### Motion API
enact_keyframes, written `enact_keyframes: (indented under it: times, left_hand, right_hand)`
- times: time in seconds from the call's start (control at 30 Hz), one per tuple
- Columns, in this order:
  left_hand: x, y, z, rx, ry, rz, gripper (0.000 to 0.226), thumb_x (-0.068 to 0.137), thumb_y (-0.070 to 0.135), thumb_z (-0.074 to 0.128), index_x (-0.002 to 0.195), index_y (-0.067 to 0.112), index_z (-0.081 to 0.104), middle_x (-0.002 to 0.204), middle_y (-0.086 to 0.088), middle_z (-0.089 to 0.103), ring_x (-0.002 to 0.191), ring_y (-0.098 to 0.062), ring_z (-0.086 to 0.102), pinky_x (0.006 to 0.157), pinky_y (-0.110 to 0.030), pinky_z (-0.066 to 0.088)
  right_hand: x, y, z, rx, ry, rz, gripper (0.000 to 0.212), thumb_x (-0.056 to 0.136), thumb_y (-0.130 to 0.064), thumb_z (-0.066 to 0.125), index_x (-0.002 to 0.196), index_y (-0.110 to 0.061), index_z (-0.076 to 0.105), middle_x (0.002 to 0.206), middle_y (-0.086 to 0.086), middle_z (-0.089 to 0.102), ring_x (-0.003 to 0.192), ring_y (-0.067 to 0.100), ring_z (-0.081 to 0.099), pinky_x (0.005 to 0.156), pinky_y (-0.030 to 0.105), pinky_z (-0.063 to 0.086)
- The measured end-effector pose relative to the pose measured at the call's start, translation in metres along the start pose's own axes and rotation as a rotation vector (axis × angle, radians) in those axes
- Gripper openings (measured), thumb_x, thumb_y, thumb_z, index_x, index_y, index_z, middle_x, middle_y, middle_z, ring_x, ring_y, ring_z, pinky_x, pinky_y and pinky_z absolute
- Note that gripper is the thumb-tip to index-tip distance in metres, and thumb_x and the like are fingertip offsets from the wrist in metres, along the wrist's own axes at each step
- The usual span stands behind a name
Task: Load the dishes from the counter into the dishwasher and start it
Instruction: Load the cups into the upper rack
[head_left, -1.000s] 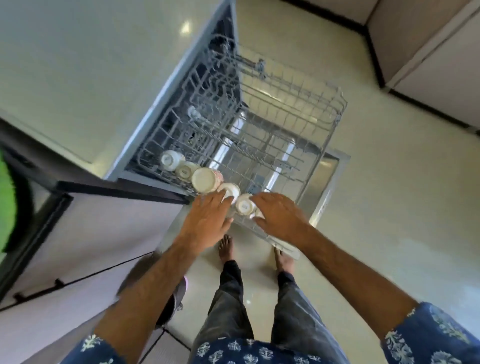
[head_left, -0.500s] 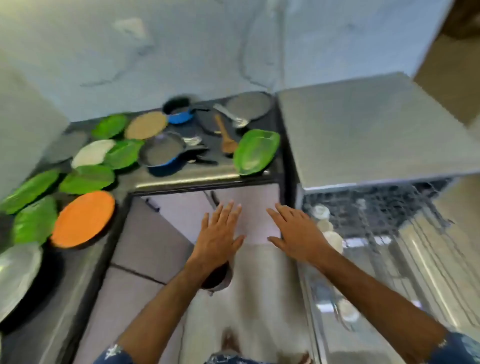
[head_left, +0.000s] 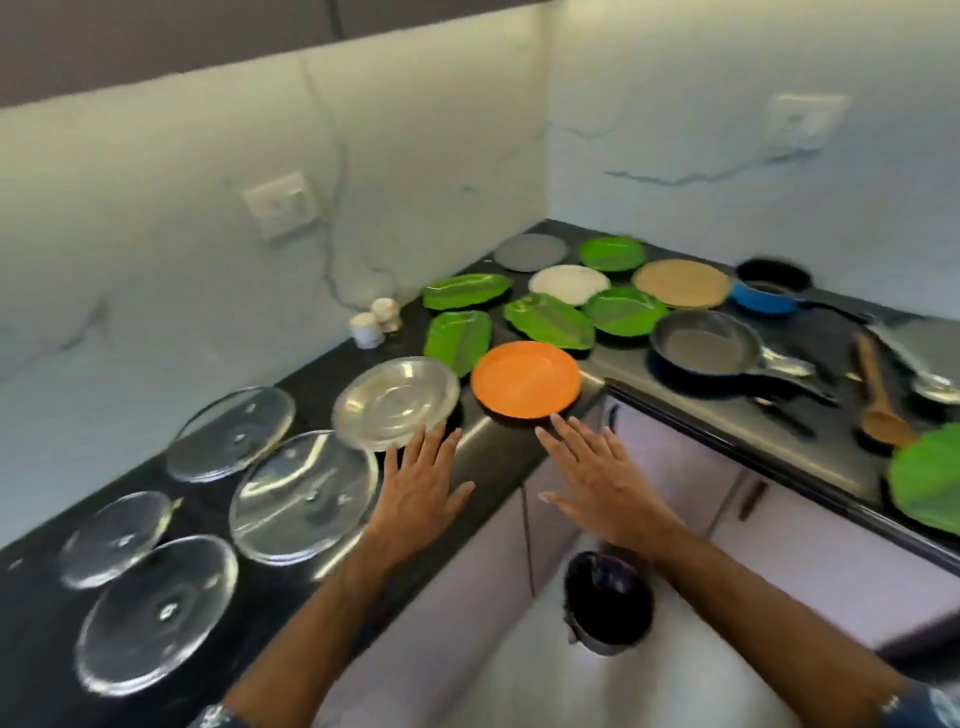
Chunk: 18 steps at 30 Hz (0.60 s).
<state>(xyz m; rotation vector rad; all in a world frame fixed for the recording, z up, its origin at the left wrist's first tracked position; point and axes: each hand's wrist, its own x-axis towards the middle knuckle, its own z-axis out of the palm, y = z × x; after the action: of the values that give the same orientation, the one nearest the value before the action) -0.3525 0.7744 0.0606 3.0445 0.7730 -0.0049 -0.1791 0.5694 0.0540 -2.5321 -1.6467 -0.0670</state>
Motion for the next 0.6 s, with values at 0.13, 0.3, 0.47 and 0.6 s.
enact_keyframes:
  times: [0.13, 0.3, 0.47, 0.6]
  left_hand:
    - [-0.006, -0.090, -0.009, -0.022, 0.021, -0.129, 0.075, 0.088, 0.063, 0.028, 0.148, 0.020, 0.040, 0.158, -0.008, 0.037, 0.144, -0.034, 0.038, 0.110, -0.061, 0.033]
    - [-0.006, -0.165, -0.011, -0.023, 0.008, -0.216, 0.073, 0.096, 0.066, 0.021, 0.157, 0.025, 0.018, 0.167, -0.002, 0.010, 0.154, -0.028, 0.008, 0.122, -0.057, 0.011]
    - [0.012, -0.197, -0.012, -0.084, -0.003, -0.266, 0.066, 0.101, 0.060, 0.033, 0.156, 0.027, 0.020, 0.167, 0.000, 0.011, 0.154, -0.024, 0.007, 0.122, -0.057, 0.009]
    - [0.040, -0.207, -0.019, -0.083, -0.019, -0.271, 0.066, 0.101, 0.057, 0.034, 0.157, 0.027, 0.018, 0.167, 0.001, 0.010, 0.154, -0.022, 0.007, 0.123, -0.055, 0.008]
  right_hand:
    - [0.082, -0.055, 0.005, 0.036, 0.013, -0.123, 0.078, 0.095, -0.061, 0.040, 0.158, -0.025, 0.012, 0.166, 0.004, 0.011, 0.152, 0.026, 0.013, 0.120, 0.053, 0.020]
    - [0.170, -0.100, 0.002, 0.062, -0.022, -0.216, 0.074, 0.095, -0.051, 0.052, 0.155, -0.024, 0.020, 0.161, 0.006, 0.023, 0.147, 0.027, 0.026, 0.118, 0.047, 0.026]
    - [0.254, -0.108, 0.008, 0.026, -0.117, -0.247, 0.070, 0.093, -0.043, 0.056, 0.153, -0.019, 0.027, 0.159, 0.008, 0.026, 0.142, 0.030, 0.034, 0.114, 0.043, 0.032]
    - [0.306, -0.103, 0.008, 0.062, -0.138, -0.228, 0.066, 0.093, -0.041, 0.058, 0.149, -0.018, 0.032, 0.152, 0.007, 0.035, 0.134, 0.030, 0.044, 0.106, 0.042, 0.040]
